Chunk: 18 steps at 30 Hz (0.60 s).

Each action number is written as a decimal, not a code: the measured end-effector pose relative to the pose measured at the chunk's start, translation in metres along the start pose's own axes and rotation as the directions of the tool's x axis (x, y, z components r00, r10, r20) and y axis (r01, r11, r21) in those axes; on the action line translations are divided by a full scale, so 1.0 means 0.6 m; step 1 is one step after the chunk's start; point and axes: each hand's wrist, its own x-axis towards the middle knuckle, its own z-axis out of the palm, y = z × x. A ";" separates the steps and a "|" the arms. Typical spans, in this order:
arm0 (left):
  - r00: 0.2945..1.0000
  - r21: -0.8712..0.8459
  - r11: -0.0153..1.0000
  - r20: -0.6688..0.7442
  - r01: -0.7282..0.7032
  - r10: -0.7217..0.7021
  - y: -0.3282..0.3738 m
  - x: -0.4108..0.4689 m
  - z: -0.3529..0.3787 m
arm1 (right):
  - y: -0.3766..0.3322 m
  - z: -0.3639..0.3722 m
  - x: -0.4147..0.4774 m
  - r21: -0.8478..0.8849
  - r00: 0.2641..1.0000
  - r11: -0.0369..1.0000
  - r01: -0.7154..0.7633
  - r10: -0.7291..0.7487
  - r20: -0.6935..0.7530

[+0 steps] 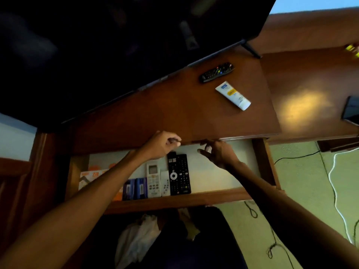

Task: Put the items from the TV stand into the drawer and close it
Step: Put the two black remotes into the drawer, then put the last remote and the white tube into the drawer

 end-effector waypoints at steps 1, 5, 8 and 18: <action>0.999 0.000 1.000 -0.033 -0.025 0.025 0.018 0.019 -0.014 | 0.007 -0.024 0.006 0.008 0.998 1.000 0.008 -0.008 -0.066; 0.977 0.036 0.996 -0.192 -0.086 0.092 0.081 0.113 -0.050 | 0.041 -0.119 0.059 -0.015 0.967 0.999 -0.042 0.037 -0.250; 0.947 0.149 0.984 -0.293 -0.094 0.135 0.120 0.191 -0.054 | 0.081 -0.176 0.119 -0.051 0.947 0.994 -0.096 0.076 -0.311; 0.959 0.415 0.906 -0.281 0.084 0.040 0.196 0.464 -0.038 | 0.209 -0.243 0.267 -0.207 0.971 0.960 -0.190 0.214 0.104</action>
